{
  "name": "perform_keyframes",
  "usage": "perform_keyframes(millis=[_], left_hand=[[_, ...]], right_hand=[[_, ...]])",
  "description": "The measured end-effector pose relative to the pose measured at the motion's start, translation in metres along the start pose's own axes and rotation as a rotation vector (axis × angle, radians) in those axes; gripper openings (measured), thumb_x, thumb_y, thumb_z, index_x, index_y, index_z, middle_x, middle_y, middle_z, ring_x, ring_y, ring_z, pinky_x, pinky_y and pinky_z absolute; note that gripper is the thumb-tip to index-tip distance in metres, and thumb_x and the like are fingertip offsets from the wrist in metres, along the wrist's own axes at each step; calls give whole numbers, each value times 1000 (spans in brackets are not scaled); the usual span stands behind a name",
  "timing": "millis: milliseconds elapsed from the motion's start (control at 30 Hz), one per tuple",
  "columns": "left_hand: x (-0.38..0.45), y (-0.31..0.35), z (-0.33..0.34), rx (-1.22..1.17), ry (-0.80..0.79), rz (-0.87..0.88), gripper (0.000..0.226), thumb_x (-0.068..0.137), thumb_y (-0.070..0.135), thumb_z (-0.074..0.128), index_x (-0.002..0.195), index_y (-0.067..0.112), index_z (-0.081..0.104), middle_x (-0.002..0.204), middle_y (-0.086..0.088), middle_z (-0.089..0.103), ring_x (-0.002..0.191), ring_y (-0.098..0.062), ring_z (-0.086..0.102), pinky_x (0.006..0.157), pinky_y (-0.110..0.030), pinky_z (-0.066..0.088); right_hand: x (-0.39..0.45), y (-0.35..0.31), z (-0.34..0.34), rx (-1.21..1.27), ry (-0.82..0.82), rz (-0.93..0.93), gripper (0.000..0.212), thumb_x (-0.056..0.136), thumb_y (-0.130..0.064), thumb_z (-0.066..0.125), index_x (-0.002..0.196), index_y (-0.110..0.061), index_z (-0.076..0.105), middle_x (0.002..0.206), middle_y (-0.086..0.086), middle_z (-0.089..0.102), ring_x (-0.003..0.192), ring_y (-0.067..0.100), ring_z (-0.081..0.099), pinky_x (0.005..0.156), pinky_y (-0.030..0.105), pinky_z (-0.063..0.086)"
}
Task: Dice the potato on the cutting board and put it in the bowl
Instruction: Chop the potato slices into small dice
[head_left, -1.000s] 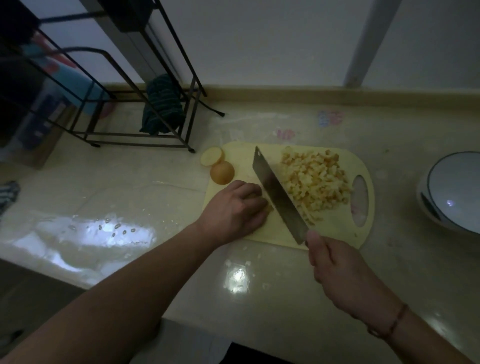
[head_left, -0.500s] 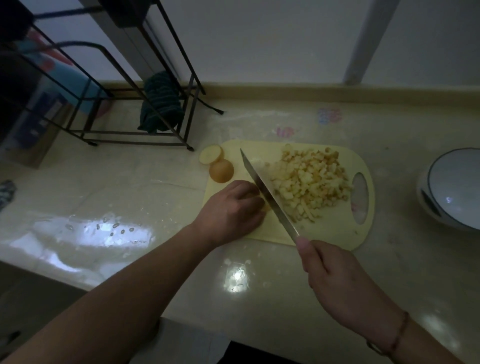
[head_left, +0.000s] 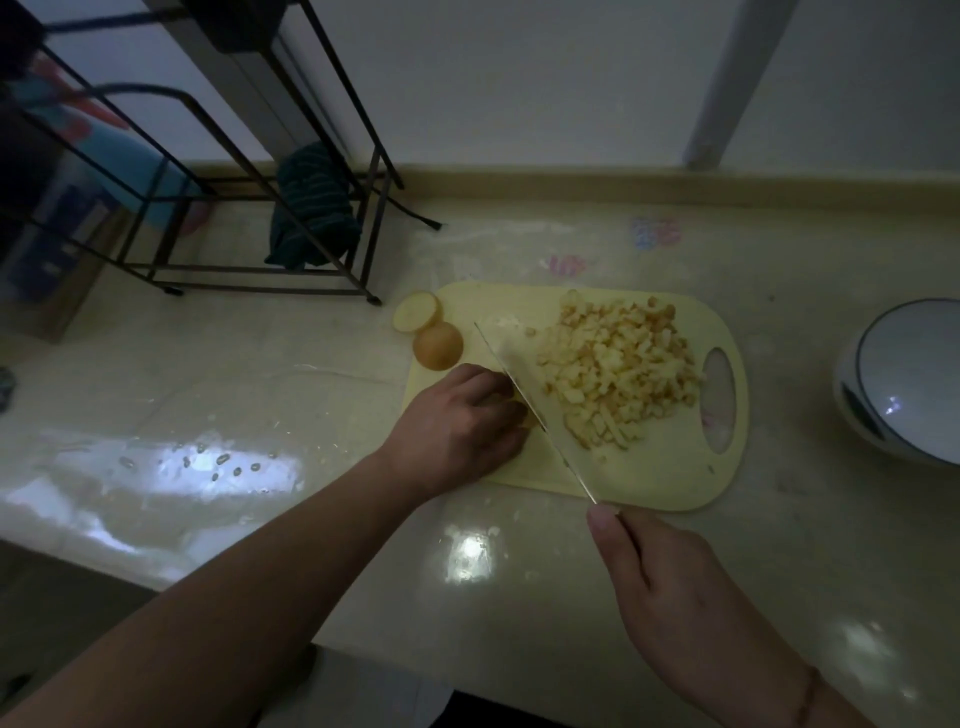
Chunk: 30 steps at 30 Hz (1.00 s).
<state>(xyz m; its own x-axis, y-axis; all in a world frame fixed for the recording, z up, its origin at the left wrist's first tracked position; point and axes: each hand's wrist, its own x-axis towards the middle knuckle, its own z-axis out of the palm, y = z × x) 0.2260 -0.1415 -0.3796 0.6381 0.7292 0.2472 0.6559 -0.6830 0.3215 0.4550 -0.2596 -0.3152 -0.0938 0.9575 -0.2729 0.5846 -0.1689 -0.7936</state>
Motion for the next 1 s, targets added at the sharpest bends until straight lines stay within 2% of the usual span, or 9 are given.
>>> perform_keyframes(millis=[133, 233, 400, 467, 533, 667, 800, 900, 1000], left_hand=[[0, -1, 0, -20, 21, 10, 23, 90, 25, 73, 104, 8, 77, 107, -13, 68, 93, -31, 63, 78, -37, 53], [-1, -3, -1, -42, 24, 32, 20, 91, 23, 73, 102, 7, 77, 108, -15, 69, 93, -31, 64, 81, -38, 52], [0, -3, -3, -47, 40, 43, 19, 88, 22, 77, 100, 7, 78, 105, -15, 68, 89, -32, 64, 78, -39, 53], [0, -2, -3, -48, 44, 37, 19, 87, 21, 78, 100, 7, 78, 105, -15, 68, 89, -31, 63, 77, -38, 53], [-1, -2, -3, -50, 49, 32, 19, 87, 21, 79, 100, 7, 77, 105, -15, 67, 89, -30, 62, 79, -36, 51], [-2, 0, -2, -64, 56, 2, 19, 86, 22, 80, 99, 9, 78, 105, -14, 67, 91, -27, 60, 81, -33, 49], [-4, 2, -4, -96, 44, -40, 22, 86, 24, 79, 101, 7, 77, 108, -14, 66, 95, -28, 62, 80, -37, 52], [-7, 3, -5, -75, 51, -20, 24, 89, 26, 77, 101, 5, 77, 107, -16, 66, 99, -30, 63, 81, -38, 53], [-9, 3, -4, -46, 64, 4, 21, 92, 24, 73, 100, 5, 77, 105, -16, 67, 97, -32, 62, 81, -41, 52]], right_hand=[[2, -1, 2, -30, -23, -3, 50, 84, -64, 21, 64, -25, 46, 56, -4, 53, 61, 7, 53, 62, 25, 36], [15, -3, 0, -48, -38, 13, 54, 83, -64, 18, 61, -24, 46, 54, -6, 51, 56, 5, 50, 59, 24, 29], [33, -5, -1, -38, -59, 53, 53, 84, -61, 20, 58, -21, 44, 51, -6, 47, 55, 2, 51, 55, 16, 36], [34, -1, -4, 5, -67, 71, 58, 84, -62, 22, 59, -17, 47, 49, -6, 47, 52, 4, 50, 53, 19, 36], [34, 4, -10, 60, -82, 114, 62, 85, -63, 23, 62, -12, 49, 47, -5, 47, 45, 6, 44, 53, 29, 35], [34, 9, -15, 148, -93, 179, 61, 85, -66, 24, 62, -14, 47, 46, -6, 46, 40, 3, 40, 50, 25, 30], [31, 5, -11, 105, -87, 111, 66, 88, -69, 25, 62, -12, 45, 45, -4, 45, 41, 6, 40, 52, 29, 33], [25, -3, -9, 66, -69, 54, 66, 88, -67, 27, 61, -11, 47, 50, 0, 51, 48, 11, 48, 56, 35, 39], [19, -8, -4, 14, -53, 15, 58, 86, -65, 29, 58, -18, 46, 56, -7, 56, 55, 11, 53, 57, 26, 38]])
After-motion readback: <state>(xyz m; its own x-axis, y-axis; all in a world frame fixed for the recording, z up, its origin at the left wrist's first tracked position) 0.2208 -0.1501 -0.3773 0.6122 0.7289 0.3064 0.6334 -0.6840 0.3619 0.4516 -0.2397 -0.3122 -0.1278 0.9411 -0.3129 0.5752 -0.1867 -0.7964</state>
